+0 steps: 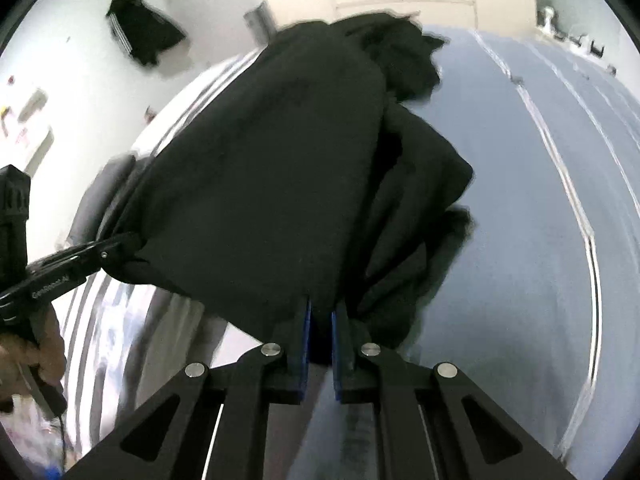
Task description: Fold clothes
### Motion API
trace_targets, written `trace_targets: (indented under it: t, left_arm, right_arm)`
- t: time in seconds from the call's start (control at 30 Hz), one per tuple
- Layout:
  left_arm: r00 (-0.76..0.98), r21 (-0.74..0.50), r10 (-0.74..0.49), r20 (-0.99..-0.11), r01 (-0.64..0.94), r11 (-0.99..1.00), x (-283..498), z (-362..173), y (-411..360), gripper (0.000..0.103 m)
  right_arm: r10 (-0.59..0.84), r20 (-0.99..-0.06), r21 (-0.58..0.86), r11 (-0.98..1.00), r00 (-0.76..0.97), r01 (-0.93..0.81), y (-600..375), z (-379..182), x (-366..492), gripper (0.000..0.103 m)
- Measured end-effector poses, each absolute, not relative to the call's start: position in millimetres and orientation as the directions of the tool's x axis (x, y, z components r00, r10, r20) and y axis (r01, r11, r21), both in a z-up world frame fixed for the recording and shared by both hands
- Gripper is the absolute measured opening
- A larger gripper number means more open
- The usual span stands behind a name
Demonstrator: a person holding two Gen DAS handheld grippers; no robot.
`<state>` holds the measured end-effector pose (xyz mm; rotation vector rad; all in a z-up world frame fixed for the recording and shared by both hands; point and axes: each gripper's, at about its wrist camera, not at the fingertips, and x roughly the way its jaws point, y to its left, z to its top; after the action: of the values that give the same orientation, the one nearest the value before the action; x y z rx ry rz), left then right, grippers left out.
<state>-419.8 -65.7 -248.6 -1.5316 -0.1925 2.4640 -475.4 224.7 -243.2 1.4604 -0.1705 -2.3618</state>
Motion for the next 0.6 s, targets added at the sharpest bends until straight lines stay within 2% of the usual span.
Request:
trace_targets:
  t: [0.13,0.23,0.3,0.33,0.37,0.4,0.43,0.47,0.5,0.6]
  left_arm:
    - [-0.273,-0.244,0.256,-0.927,-0.075,-0.967,-333,-268,-68,0.006]
    - [-0.268,-0.229,0.233,-0.935,-0.049,-0.972,-318,-266,-71,0.01]
    - [-0.291,-0.202,0.2,-0.936,-0.024,-0.979,-332,-259,-77,0.019]
    - [-0.312,-0.199,0.192,-0.931,-0.009,-0.98,-342,-255,-82,0.03]
    - [-0.335,-0.199,0.186,-0.924,0.006,-0.98,-353,-250,-87,0.044]
    - [-0.363,-0.198,0.178,-0.915,0.019,-0.98,-364,-246,-92,0.051]
    - [-0.402,-0.196,0.166,-0.9,0.035,-0.98,-379,-241,-97,0.059]
    - [-0.433,-0.192,0.152,-0.889,0.049,-0.98,-395,-237,-103,0.064]
    - [-0.459,-0.186,0.137,-0.878,0.063,-0.981,-411,-234,-109,0.065]
    - [-0.504,-0.183,0.121,-0.855,0.074,-0.98,-455,-233,-111,0.067]
  right_arm:
    - [-0.379,-0.891,0.314,-0.913,-0.252,0.261,225,-253,-373,0.008]
    - [-0.376,-0.907,0.315,-0.905,-0.189,0.288,219,-254,-332,0.009]
    - [-0.354,-0.911,0.293,-0.916,-0.209,0.274,222,-247,-335,0.01]
    - [-0.343,-0.911,0.283,-0.924,-0.227,0.259,224,-243,-337,0.011]
    - [-0.334,-0.909,0.275,-0.93,-0.25,0.243,228,-240,-350,0.019]
    - [-0.332,-0.901,0.272,-0.934,-0.28,0.231,231,-233,-355,0.028]
    - [-0.326,-0.889,0.263,-0.939,-0.323,0.223,235,-227,-367,0.032]
    - [-0.318,-0.875,0.254,-0.943,-0.365,0.214,238,-220,-379,0.039]
    - [-0.307,-0.867,0.245,-0.948,-0.393,0.202,239,-218,-394,0.042]
    - [-0.271,-0.837,0.22,-0.962,-0.475,0.162,243,-212,-441,0.043]
